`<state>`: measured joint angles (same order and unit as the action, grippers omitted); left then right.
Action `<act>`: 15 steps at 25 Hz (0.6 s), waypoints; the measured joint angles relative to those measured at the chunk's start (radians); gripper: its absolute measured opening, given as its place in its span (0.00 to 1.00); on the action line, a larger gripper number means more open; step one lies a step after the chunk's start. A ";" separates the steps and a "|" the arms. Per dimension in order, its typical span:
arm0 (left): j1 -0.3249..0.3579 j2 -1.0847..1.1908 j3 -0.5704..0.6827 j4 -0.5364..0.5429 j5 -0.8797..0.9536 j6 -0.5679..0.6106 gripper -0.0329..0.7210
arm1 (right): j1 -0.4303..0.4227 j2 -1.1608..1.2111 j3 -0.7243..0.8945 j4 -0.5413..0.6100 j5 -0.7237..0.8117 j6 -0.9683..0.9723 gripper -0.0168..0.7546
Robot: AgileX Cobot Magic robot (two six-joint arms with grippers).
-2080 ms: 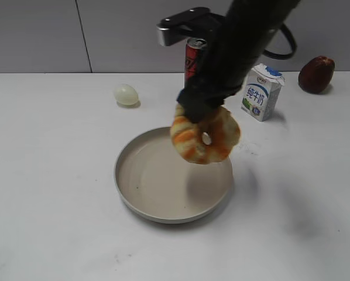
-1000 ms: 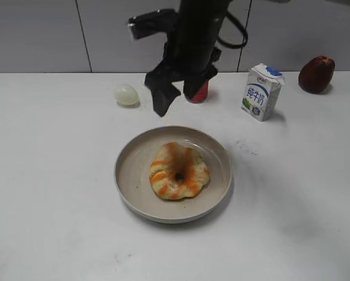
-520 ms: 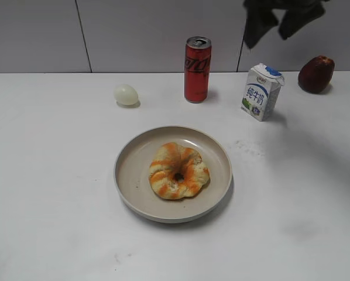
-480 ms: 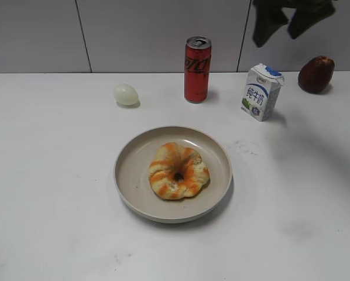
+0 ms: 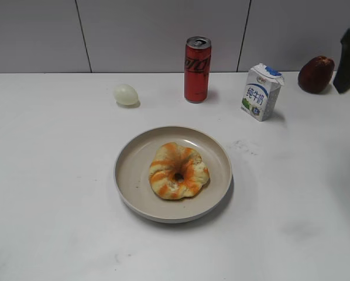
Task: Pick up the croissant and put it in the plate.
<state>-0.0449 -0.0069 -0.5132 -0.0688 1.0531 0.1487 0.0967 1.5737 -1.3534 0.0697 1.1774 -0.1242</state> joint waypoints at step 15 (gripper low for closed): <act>0.000 0.000 0.000 0.000 0.000 0.000 0.35 | 0.000 -0.688 0.711 0.057 -0.206 0.004 0.79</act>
<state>-0.0449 -0.0069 -0.5132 -0.0688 1.0531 0.1487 0.0967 0.8853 -0.6426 0.1265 0.9716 -0.1202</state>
